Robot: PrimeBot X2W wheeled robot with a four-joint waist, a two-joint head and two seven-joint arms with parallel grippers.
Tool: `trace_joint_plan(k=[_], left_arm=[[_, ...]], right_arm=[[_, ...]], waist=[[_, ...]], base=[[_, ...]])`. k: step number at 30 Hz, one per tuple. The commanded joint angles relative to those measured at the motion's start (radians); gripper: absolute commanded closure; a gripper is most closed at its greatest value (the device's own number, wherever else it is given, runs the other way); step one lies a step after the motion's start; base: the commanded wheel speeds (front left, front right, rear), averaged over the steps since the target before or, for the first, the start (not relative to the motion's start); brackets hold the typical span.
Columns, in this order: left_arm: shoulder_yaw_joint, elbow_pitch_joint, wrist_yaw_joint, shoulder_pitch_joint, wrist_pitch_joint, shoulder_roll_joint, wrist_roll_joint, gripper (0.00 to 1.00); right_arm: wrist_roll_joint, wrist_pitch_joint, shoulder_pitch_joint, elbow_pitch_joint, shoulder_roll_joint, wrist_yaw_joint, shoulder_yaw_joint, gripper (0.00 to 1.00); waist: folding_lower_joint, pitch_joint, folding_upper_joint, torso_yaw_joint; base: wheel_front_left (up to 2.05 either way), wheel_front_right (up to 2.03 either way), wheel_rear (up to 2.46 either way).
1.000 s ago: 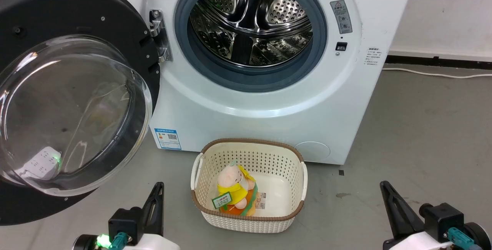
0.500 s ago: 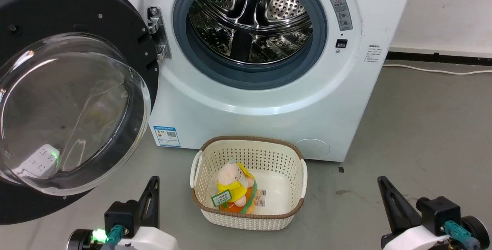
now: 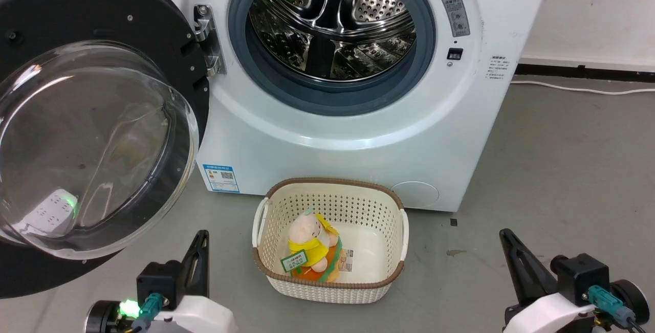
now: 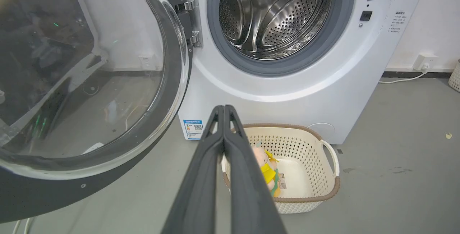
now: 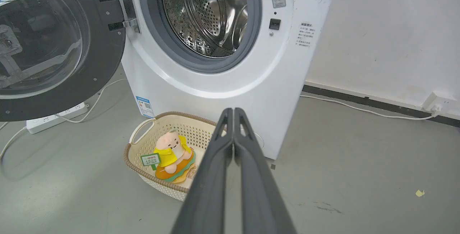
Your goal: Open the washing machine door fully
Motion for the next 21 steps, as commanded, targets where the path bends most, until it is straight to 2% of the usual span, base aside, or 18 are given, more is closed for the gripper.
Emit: trace_joint_plan(k=[1,21], left_arm=[[0.006,-0.009,0.006,-0.019,0.006,0.0,0.012,1.0],[0.015,-0.019,0.008,-0.031,0.027,0.0,0.019,1.0]], right_arm=[[-0.009,0.006,-0.019,-0.009,0.002,0.001,0.004,1.0],[-0.015,0.026,-0.031,-0.016,0.003,0.001,0.009,1.0]], waist=[[0.0,0.001,0.0,0.0],[0.0,0.009,0.0,-0.002]], base=[[0.0,0.0,0.0],[0.0,0.0,0.0]])
